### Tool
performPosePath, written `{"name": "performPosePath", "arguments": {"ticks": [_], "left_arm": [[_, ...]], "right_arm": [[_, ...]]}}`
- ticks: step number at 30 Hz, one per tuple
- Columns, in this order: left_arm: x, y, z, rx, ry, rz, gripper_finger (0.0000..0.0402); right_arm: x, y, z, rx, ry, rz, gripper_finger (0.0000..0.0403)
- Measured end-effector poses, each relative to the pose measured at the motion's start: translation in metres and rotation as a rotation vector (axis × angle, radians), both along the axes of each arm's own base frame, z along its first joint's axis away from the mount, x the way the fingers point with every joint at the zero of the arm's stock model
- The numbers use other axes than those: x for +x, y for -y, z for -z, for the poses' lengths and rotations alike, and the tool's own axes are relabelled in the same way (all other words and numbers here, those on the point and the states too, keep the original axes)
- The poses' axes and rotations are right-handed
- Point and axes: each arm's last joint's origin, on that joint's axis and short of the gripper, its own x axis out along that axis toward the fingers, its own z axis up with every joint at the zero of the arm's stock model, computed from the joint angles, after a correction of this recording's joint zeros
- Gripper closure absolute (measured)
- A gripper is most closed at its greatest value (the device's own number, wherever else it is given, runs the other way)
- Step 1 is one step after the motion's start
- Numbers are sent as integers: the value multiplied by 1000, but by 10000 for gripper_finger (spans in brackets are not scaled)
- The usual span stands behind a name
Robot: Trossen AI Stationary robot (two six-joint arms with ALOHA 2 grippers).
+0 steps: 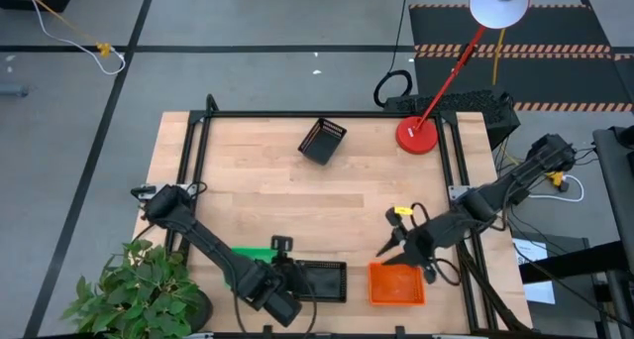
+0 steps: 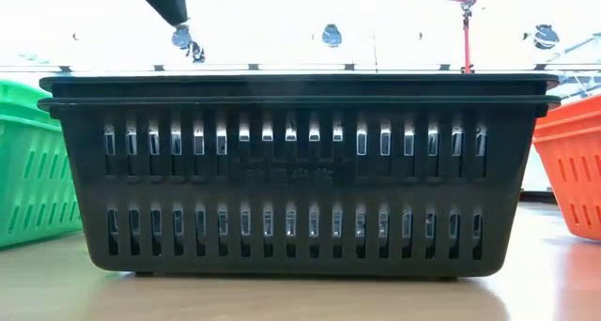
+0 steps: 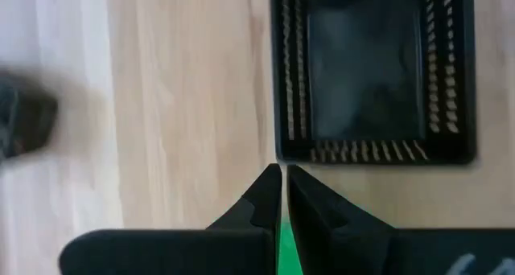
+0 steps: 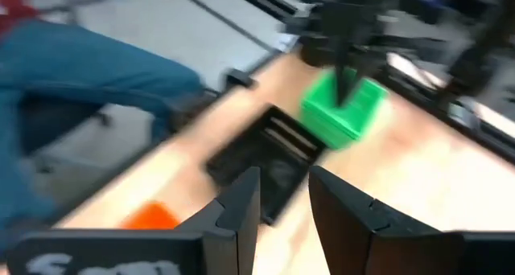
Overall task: Stack baskets by color
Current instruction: Stack the top black bin on top of the bottom black bin
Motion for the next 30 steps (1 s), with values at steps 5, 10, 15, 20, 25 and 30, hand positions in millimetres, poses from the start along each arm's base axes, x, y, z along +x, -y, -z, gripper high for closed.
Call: {"name": "performPosePath", "arguments": {"ticks": [5, 10, 15, 20, 25, 30], "left_arm": [[20, -15, 21, 62, 75, 107, 376], [43, -65, 19, 117, 157, -12, 376], [51, -126, 16, 118, 282, -55, 376], [48, -206, 16, 112, 368, -109, 369], [49, -277, 33, 48, 350, -147, 301], [48, -315, 69, 100, 195, -120, 228]], "right_arm": [[7, 10, 29, -85, 86, 191, 300], [13, 27, 54, -141, 117, 287, 300], [17, 49, 72, -164, 80, 376, 300], [11, 66, 98, -203, 12, 433, 300], [5, 79, 123, -224, 0, 470, 300], [5, 90, 128, -298, -3, 478, 300]]}}
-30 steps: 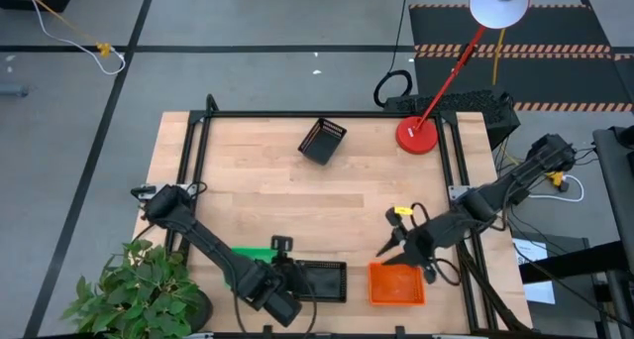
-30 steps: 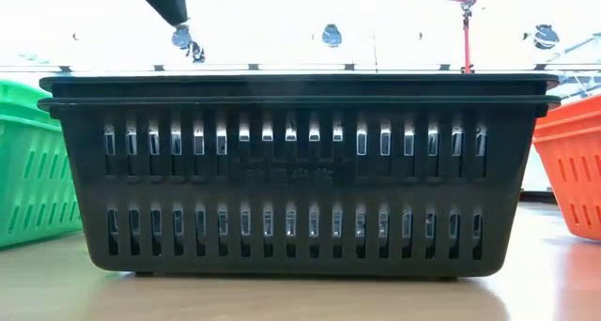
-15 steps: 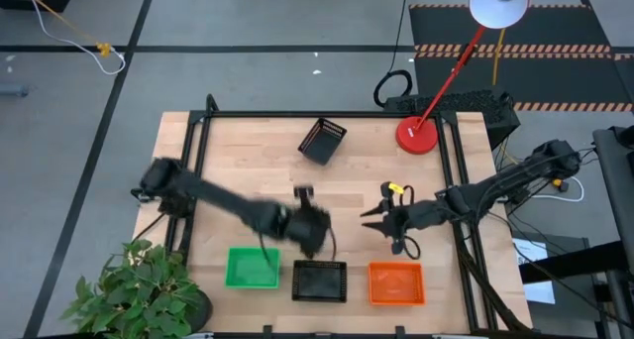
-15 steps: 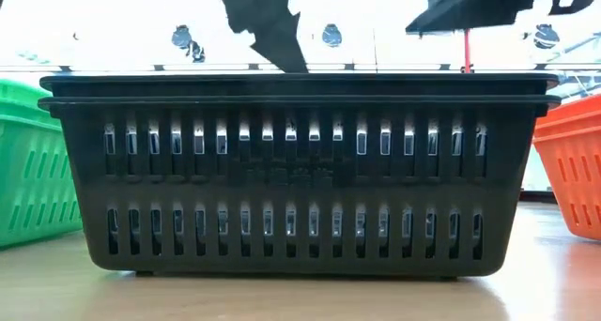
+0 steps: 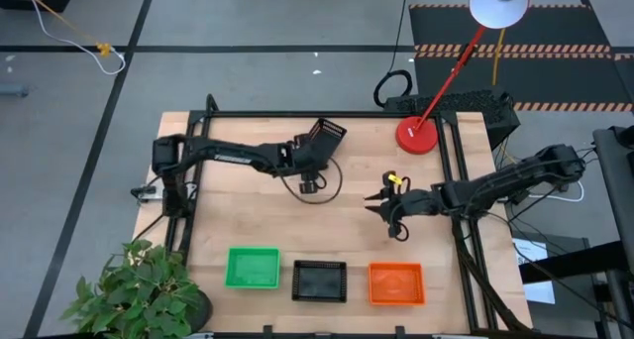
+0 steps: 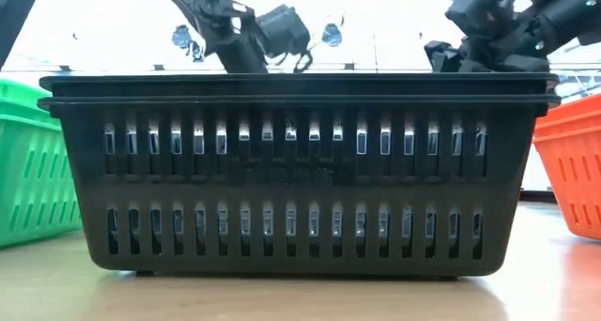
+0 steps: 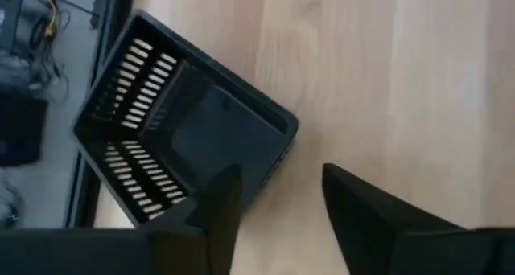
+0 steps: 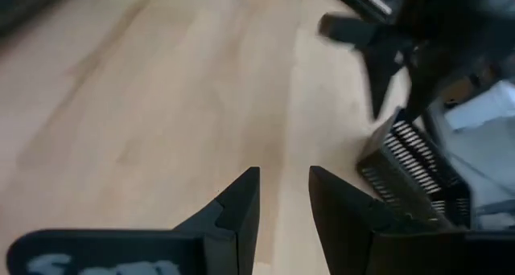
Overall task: Stack baskets by color
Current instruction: Stack the top black bin on top of the bottom black bin
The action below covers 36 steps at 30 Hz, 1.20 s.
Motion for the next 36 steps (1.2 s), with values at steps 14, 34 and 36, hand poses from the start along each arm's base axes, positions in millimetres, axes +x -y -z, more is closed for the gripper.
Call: {"name": "performPosePath", "arguments": {"ticks": [14, 34, 36], "left_arm": [[4, -13, 17, 126, -126, 148, 253], [-2, -20, 23, 184, -256, 227, 371], [-2, -20, 22, 189, -262, 234, 390]], "right_arm": [[7, 31, -6, -30, 45, -65, 300], [9, 33, -9, 48, 84, -107, 300], [9, 33, -10, 63, 98, -99, 300]]}}
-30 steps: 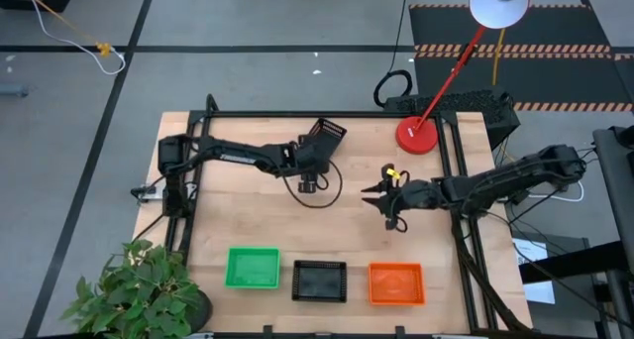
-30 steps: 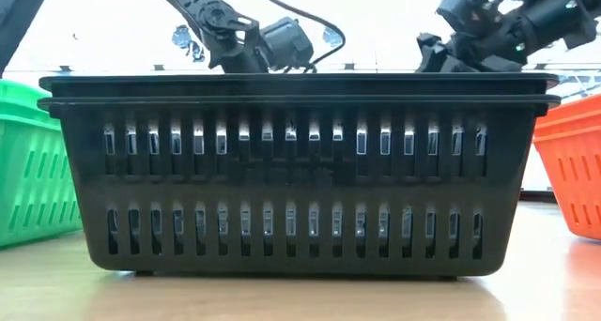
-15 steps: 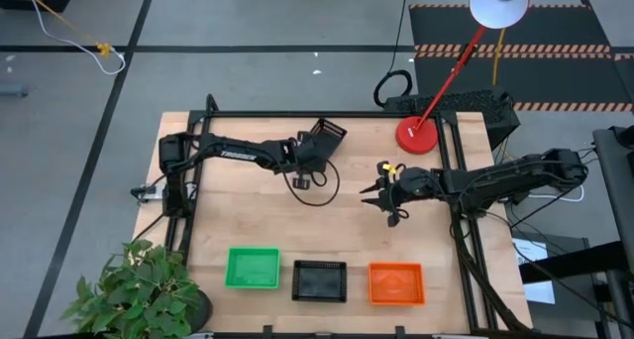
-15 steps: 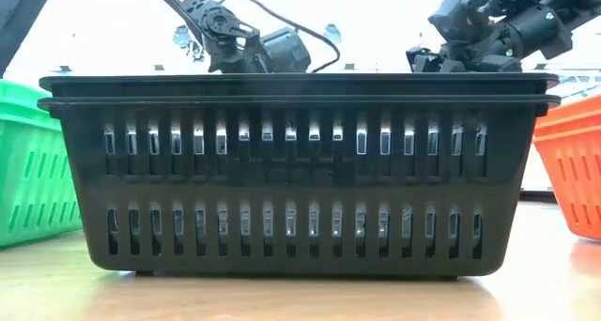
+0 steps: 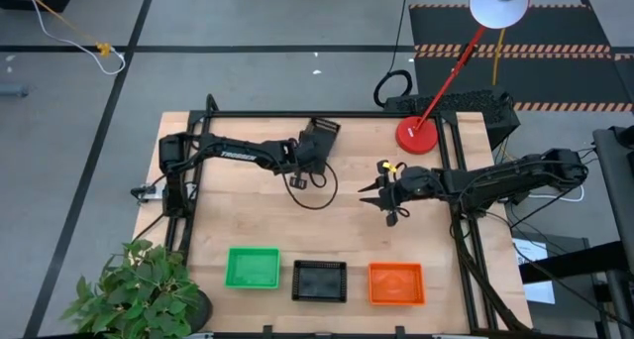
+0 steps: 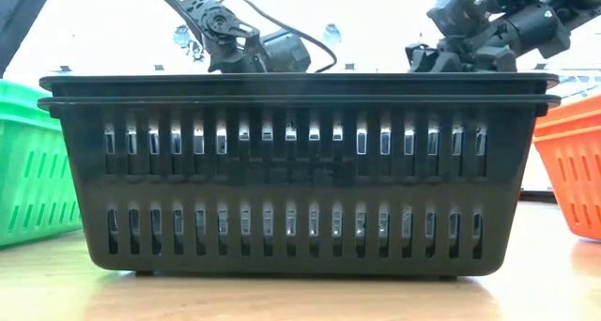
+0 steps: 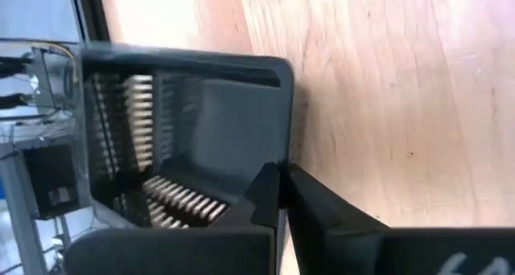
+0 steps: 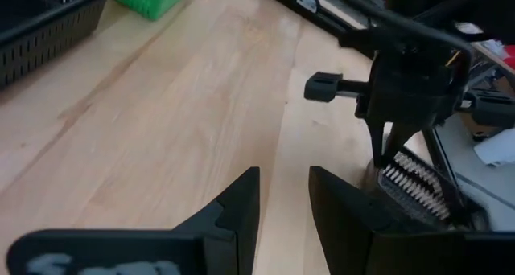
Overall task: Stack baskets by color
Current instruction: Stack the top black bin on top of the bottom black bin
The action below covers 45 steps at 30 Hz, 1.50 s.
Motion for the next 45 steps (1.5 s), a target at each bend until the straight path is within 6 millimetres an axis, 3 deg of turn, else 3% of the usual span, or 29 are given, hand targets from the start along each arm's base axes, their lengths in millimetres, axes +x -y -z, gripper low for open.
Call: {"name": "performPosePath", "arguments": {"ticks": [14, 22, 26, 33, 36, 45], "left_arm": [[5, 19, -1, 51, -18, 52, 325], [1, 8, 0, 37, -21, -3, 279], [1, 12, 1, 45, -42, 26, 299], [1, 12, 9, 15, -85, 97, 383], [4, 18, 7, 64, -101, 160, 390], [13, 71, 4, 301, -278, 572, 392]], "right_arm": [[2, -2, -4, 77, 49, -53, 300], [2, -2, -4, 77, 48, -53, 300], [2, -2, -4, 76, 48, -53, 300], [2, -2, -4, 75, 49, -54, 300], [2, -2, -4, 75, 50, -54, 301], [2, 5, -5, 101, 58, 74, 328]]}}
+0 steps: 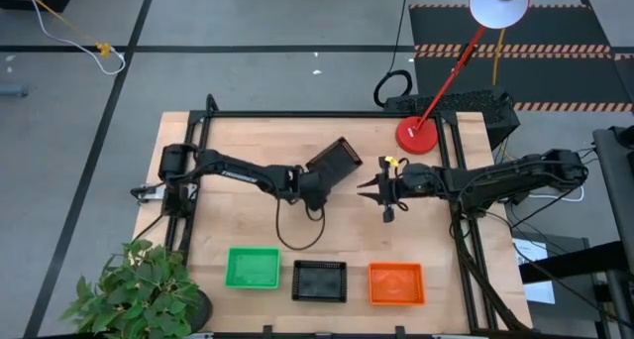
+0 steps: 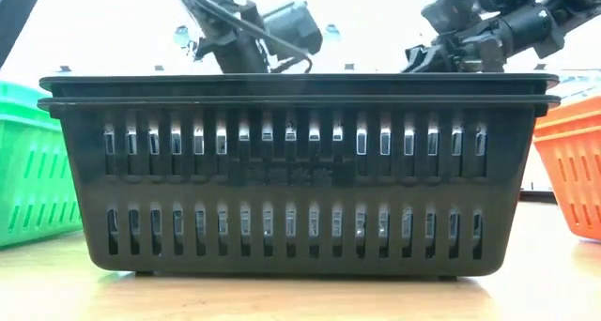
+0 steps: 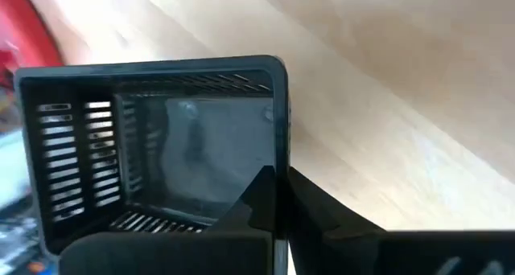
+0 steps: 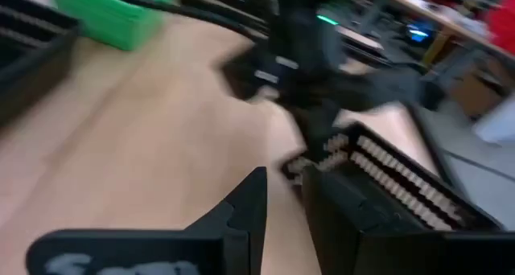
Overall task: Stack baskets by color
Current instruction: Stack the top black bin on top of the bottom black bin
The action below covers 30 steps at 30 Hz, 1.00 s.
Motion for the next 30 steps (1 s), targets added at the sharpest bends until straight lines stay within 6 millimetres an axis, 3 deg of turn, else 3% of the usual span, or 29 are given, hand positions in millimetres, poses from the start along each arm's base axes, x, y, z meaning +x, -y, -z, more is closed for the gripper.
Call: {"name": "performPosePath", "arguments": {"ticks": [6, 10, 13, 18, 26, 30], "left_arm": [[15, 30, -28, 36, 43, 75, 375], [19, 53, -45, 22, 34, 119, 387], [19, 69, -54, -24, 19, 150, 393], [18, 91, -62, -54, 14, 219, 371], [15, 101, -66, -65, 30, 230, 393], [12, 103, -72, -74, 46, 223, 375]], "right_arm": [[2, -2, -6, -8, -16, 36, 299], [2, -8, -13, -24, -62, 62, 265], [3, -15, -29, 5, -79, 59, 247], [0, -31, -40, 77, -219, 6, 239], [0, -47, -38, 113, -268, -82, 244], [2, -47, -29, 119, -326, -64, 245]]}}
